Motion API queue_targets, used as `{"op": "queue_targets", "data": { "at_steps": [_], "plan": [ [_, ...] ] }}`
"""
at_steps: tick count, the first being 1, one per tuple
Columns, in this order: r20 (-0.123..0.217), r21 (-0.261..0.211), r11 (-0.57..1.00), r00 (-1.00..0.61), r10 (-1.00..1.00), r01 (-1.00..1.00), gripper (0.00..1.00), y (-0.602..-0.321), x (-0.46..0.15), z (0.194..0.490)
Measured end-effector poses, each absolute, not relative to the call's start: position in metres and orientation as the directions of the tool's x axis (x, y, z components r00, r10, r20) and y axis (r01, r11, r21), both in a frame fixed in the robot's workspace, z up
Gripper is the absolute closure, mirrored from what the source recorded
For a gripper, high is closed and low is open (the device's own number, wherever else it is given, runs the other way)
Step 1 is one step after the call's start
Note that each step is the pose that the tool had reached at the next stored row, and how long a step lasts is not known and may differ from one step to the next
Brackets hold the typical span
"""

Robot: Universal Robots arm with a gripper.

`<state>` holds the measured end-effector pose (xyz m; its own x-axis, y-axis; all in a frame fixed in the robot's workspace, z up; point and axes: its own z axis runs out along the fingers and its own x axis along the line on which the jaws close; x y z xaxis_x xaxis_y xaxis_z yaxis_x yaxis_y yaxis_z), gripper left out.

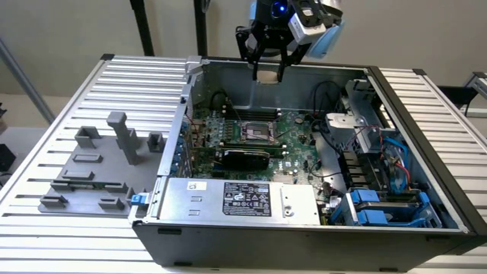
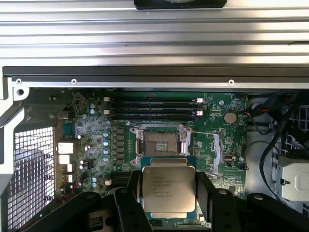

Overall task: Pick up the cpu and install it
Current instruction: 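Place the cpu into insertion slot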

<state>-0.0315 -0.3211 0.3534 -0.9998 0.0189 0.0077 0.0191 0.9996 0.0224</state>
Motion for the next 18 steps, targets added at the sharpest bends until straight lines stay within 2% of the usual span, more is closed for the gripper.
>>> {"op": "queue_targets", "data": {
  "at_steps": [18],
  "plan": [
    [0.012,0.022,0.957,-0.958,0.288,0.288,0.45,-0.3211,-0.0315,0.3487]
  ]
}}
